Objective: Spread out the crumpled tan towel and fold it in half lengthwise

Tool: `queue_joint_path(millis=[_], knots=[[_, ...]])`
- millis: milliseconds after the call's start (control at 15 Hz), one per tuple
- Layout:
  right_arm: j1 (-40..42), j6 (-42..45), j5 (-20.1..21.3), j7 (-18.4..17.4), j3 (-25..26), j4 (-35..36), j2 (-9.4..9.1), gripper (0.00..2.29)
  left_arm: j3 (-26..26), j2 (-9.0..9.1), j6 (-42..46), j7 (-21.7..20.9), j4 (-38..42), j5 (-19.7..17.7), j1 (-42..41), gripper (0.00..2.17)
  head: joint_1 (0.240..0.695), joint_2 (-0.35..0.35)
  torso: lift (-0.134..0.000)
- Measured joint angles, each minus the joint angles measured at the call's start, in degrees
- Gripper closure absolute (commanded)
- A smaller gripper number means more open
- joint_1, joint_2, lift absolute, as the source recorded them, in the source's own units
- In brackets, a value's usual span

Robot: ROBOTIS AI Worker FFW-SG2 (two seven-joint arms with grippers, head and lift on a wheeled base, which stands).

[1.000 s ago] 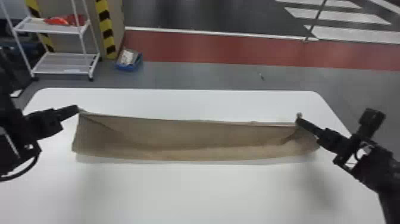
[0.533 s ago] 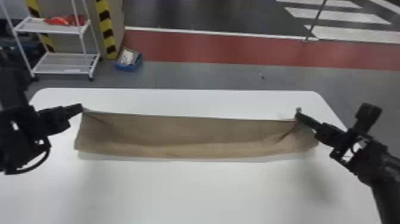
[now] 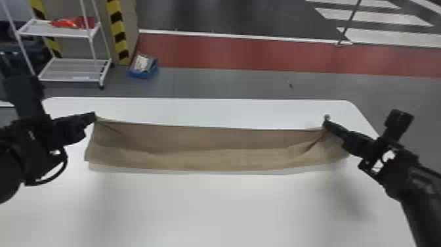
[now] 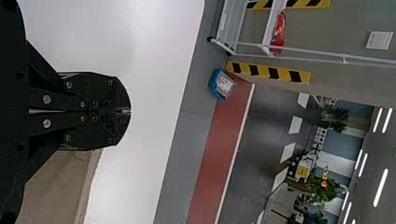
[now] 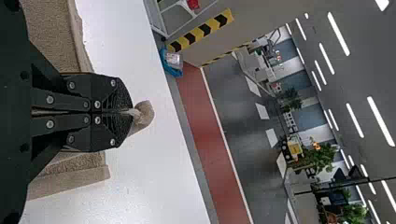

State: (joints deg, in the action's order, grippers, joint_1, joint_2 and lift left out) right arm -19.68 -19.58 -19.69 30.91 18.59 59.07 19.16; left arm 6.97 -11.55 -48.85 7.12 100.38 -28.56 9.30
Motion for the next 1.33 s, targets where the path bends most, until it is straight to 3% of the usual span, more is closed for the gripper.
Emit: queue_joint_path(millis=[133,267,333,400,867,1333], knots=[[-0.1,0.9,0.3,-0.9,-0.2,-0.5,0.02,0.39,-0.4,-0.03,1.7,-0.2,-0.3,0.1,0.0,1.51,0.695,-0.131,-0.125],[-0.2,1.1,1.0,-3.0,-0.2,-0.7,0.21,0.06,-0.5,-0.18,2.7,-0.6,-0.4,0.1,0.0,0.77,0.695,-0.137,-0.125],[-0.2,1.1,1.4,-3.7,-0.3,-0.7,0.28,0.06,-0.5,-0.32,2.9,-0.8,-0.4,0.1,0.0,0.26,0.695,-0.141,-0.125],[-0.1,1.1,1.6,-3.8,-0.4,-0.7,0.4,0.06,-0.5,-0.48,3.2,-1.0,-0.4,0.2,-0.2,0.11,0.695,-0.142,-0.125],[4.2,1.0,-0.3,-2.9,0.6,3.5,1.65,0.07,0.6,-1.85,10.0,-2.1,1.2,-0.9,-4.2,0.1,0.695,-0.139,-0.125],[11.9,-2.3,-2.0,-0.8,1.6,13.6,2.28,0.19,8.3,-3.27,8.6,-7.1,5.6,-9.9,-11.5,0.11,0.695,-0.116,-0.125]])
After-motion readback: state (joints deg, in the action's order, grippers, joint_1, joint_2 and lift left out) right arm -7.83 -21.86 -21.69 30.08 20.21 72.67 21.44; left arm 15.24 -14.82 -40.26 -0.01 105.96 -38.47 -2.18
